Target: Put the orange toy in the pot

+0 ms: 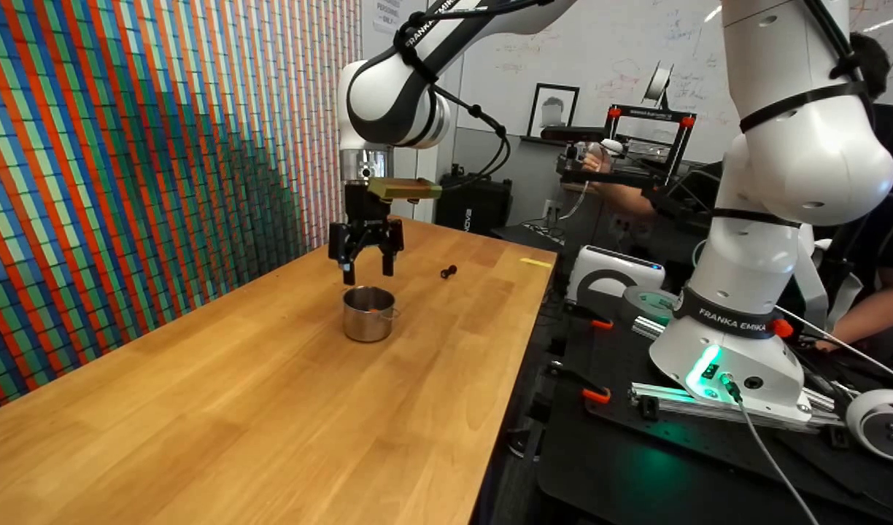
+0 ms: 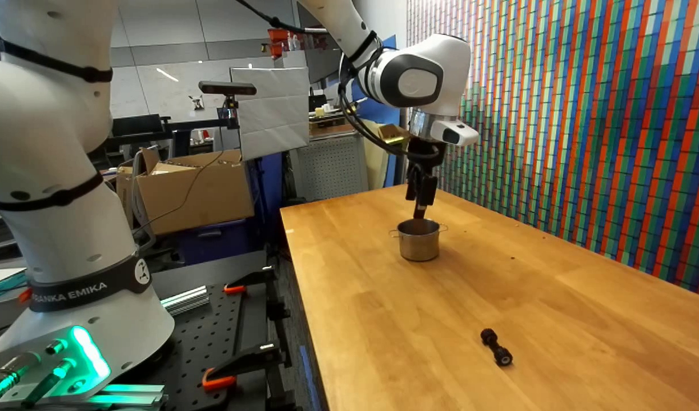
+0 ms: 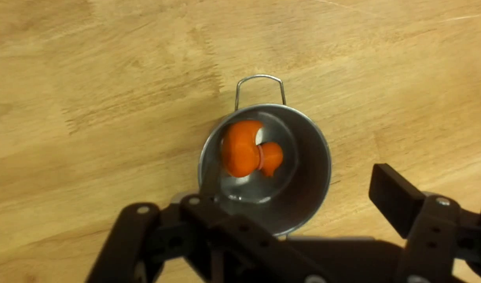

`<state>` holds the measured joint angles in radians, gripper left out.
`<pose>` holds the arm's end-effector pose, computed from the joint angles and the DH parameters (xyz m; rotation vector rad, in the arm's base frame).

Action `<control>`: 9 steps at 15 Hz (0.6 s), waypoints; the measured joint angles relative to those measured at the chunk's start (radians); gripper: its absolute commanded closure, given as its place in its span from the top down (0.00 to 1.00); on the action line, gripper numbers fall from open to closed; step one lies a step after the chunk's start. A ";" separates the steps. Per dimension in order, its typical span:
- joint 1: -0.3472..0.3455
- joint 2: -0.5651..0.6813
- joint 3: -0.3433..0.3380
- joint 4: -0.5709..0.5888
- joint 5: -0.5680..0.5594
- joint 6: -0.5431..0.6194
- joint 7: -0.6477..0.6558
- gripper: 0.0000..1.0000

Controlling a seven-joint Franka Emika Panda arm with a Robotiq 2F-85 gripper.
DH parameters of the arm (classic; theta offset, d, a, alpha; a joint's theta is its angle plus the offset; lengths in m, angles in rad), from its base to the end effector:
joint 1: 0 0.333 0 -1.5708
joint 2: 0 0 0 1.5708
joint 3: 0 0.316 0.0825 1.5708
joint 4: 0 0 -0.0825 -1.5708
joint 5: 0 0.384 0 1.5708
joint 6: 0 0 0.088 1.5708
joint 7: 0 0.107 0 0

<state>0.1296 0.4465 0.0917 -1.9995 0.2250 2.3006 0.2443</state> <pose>0.5772 0.1337 0.2234 -2.9575 0.2845 0.2789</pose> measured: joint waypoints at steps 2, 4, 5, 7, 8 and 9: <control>0.000 -0.026 -0.004 0.001 -0.012 -0.031 0.000 1.00; -0.003 -0.068 -0.012 0.009 -0.041 -0.116 -0.004 0.99; -0.008 -0.093 -0.017 0.021 -0.054 -0.172 -0.009 1.00; -0.022 -0.140 -0.026 0.054 -0.068 -0.291 -0.029 1.00; -0.031 -0.162 -0.031 0.077 -0.069 -0.360 -0.040 1.00; -0.041 -0.181 -0.035 0.102 -0.070 -0.431 -0.050 1.00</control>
<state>0.0889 0.2659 0.0571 -1.8972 0.1547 1.8695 0.1945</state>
